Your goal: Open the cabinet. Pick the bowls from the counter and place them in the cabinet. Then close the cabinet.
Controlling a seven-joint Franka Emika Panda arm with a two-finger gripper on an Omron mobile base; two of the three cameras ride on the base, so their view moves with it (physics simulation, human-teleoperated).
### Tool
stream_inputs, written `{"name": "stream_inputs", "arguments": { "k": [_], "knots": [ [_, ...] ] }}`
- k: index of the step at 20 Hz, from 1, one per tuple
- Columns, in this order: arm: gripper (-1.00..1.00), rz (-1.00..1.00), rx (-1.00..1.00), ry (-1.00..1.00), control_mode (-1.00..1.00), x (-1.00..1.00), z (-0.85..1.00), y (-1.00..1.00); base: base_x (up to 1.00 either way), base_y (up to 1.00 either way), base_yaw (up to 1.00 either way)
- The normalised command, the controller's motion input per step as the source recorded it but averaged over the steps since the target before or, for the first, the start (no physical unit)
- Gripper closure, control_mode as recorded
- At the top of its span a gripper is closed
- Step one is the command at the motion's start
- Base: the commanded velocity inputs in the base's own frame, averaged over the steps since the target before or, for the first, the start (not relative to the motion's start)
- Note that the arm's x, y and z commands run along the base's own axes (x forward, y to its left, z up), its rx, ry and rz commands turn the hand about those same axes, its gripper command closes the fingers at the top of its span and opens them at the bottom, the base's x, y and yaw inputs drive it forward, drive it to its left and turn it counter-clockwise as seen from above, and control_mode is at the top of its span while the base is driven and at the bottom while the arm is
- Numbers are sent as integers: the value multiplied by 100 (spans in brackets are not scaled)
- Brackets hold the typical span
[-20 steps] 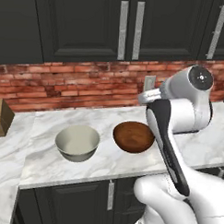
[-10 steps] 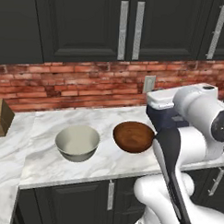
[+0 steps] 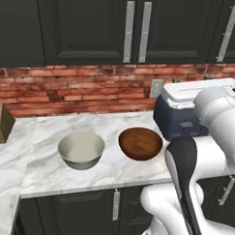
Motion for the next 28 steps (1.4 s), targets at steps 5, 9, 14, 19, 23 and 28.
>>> {"name": "stream_inputs", "arguments": {
  "k": [5, 9, 14, 19, 23, 28],
  "knots": [
    [-100, 1, 1, -5, -100, 14, 19, 6, 0, 0, 0],
    [-100, 10, 7, -10, -100, 33, 28, 0, 0, 0, 0],
    [-100, 12, 5, -14, -100, 55, 20, 0, 0, 0, 0],
    [-100, 3, 1, -5, -100, 64, 1, 0, 0, 0, 0],
    [-100, -2, 0, 0, -100, 64, 0, 0, 0, 0, 0],
    [-100, -5, 0, 3, -100, 70, 0, 4, 0, 0, 0]
  ]
}}
